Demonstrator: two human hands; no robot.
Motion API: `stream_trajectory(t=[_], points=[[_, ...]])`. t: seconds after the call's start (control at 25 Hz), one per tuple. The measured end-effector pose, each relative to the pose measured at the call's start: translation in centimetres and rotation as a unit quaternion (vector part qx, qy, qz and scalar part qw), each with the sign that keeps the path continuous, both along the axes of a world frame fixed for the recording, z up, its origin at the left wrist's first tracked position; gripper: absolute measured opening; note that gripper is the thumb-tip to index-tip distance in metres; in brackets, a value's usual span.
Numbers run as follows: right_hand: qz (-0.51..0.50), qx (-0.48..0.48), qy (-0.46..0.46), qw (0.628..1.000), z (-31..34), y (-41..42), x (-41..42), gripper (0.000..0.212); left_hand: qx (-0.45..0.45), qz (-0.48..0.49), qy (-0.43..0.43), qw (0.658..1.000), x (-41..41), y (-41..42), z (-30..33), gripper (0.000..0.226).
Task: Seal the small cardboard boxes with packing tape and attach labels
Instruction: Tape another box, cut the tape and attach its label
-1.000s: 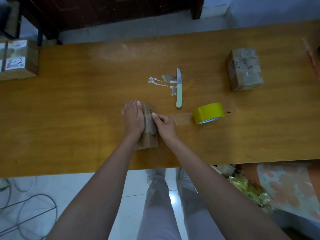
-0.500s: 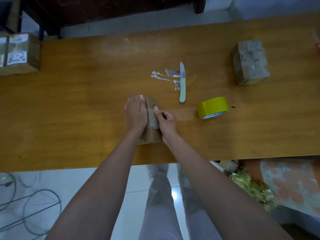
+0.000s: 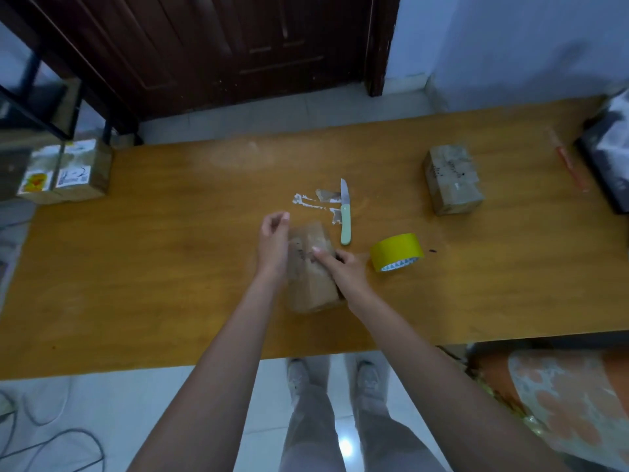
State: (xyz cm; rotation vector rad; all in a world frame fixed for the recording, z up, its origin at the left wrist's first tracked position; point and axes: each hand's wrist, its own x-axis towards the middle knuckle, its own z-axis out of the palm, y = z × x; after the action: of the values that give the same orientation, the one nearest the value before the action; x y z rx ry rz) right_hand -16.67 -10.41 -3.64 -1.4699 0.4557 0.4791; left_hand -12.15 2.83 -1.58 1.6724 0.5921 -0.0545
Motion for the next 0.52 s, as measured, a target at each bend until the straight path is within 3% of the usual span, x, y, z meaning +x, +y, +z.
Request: stream_trajectory(t=[0.08,0.24,0.32,0.52], points=[[-0.029,0.032,0.011,0.999,1.1,-1.4,0.3,0.044,-0.041,0.018,0.007,0.999,-0.7,-0.3,1.3,0.018],[-0.046,0.036,-0.013,0.998,3.6,-2.4,0.9,0.037,-0.109,-0.057,0.055,0.991,-3.2,-3.0,3.0,0.039],[-0.034,0.011,-0.023,0.999,4.5,-2.4,1.1,0.04,-0.062,-0.053,0.038,0.996,-3.6,-4.2,3.3,0.044],[0.041,-0.15,-0.091,0.984,4.8,-3.2,0.5,0.044,0.016,-0.065,-0.051,0.996,-4.5,-4.8,2.8,0.021]])
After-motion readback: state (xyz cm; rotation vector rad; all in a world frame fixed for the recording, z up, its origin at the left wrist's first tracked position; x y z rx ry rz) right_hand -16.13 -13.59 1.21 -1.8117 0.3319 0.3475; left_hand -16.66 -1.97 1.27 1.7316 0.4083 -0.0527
